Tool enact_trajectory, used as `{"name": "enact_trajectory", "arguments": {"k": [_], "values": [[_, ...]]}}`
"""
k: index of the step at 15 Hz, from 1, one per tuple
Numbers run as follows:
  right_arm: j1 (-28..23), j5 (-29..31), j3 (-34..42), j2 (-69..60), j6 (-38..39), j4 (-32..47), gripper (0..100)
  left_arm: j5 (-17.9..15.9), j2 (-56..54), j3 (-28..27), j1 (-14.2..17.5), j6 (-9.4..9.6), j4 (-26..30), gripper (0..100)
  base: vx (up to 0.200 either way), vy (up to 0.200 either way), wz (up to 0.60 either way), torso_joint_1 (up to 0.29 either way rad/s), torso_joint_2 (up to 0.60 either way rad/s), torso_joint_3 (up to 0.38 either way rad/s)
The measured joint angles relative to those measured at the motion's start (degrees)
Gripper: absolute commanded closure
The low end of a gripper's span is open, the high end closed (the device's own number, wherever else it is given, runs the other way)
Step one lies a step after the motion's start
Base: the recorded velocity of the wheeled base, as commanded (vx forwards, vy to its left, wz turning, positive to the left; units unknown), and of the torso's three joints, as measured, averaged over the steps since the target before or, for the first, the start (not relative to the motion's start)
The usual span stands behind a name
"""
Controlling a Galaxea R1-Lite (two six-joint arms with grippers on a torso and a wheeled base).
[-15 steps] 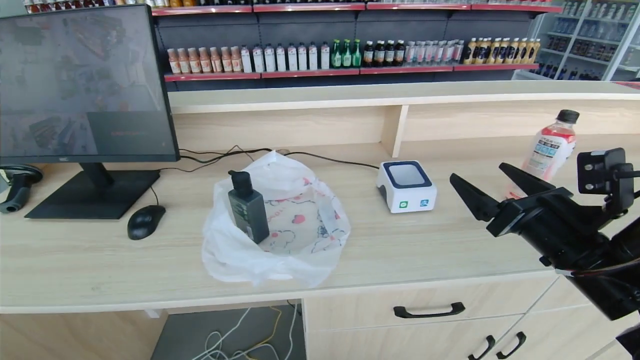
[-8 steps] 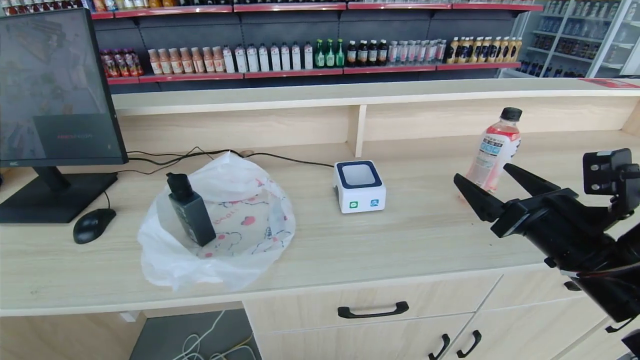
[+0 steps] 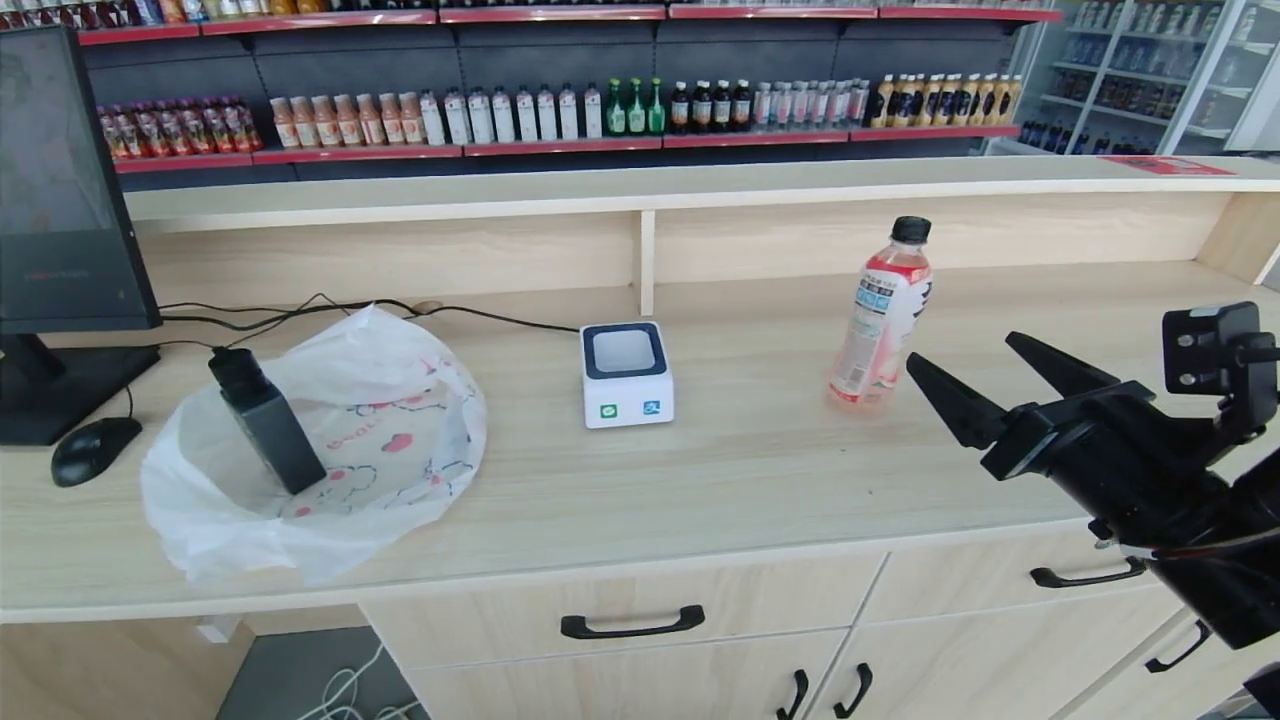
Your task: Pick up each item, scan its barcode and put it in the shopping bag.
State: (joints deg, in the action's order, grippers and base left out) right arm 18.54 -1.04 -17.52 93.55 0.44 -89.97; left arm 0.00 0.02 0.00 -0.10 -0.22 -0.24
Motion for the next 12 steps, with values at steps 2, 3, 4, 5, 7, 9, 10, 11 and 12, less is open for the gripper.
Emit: {"name": "enact_trajectory", "arguments": {"k": [2, 3, 4, 5, 7, 9, 10, 11, 12], "values": [[0.0, 0.0, -0.1, 0.4, 0.0, 0.0, 0, 0.0, 0.0, 0.0, 0.0, -0.02, 0.0, 0, 0.0, -0.2, 0.0, 0.007, 0.0, 0.0], [0.0, 0.0, -0.1, 0.6, 0.0, 0.0, 0, 0.0, 0.0, 0.0, 0.0, -0.02, 0.0, 0, 0.0, -0.2, 0.0, 0.002, 0.0, 0.002], [0.0, 0.0, -0.2, 0.7, 0.0, 0.0, 0, 0.0, 0.0, 0.0, 0.0, -0.02, 0.0, 0, 0.0, -0.2, 0.0, 0.002, 0.0, 0.002], [0.0, 0.0, -0.2, 0.9, 0.0, 0.1, 0, 0.0, 0.0, 0.0, 0.0, -0.02, 0.0, 0, 0.0, -0.2, 0.0, 0.007, 0.0, 0.002], [0.1, 0.0, -0.3, 1.3, 0.0, 0.1, 0, 0.0, 0.0, 0.0, 0.0, -0.02, 0.0, 0, 0.2, -0.2, 0.0, 0.002, 0.0, 0.002], [0.1, 0.0, -0.5, 1.5, 0.0, 0.0, 0, 0.0, 0.0, 0.0, 0.0, -0.02, 0.0, 0, 0.2, -0.1, 0.0, -0.01, 0.0, 0.005], [0.2, 0.0, -0.5, 1.6, 0.0, 0.0, 0, 0.0, 0.0, 0.0, 0.0, -0.02, 0.0, 0, 0.2, 0.0, 0.0, 0.002, -0.01, 0.007], [0.1, 0.0, -0.6, 1.8, 0.0, 0.0, 0, 0.0, 0.0, 0.0, 0.0, -0.02, 0.0, 0, 0.2, 0.0, 0.0, 0.012, 0.0, 0.007], [0.2, 0.0, -0.6, 1.9, -0.1, 0.1, 0, 0.0, 0.0, 0.0, 0.1, 0.0, 0.0, 0, 0.2, 0.0, 0.0, 0.017, 0.01, -0.002]]}}
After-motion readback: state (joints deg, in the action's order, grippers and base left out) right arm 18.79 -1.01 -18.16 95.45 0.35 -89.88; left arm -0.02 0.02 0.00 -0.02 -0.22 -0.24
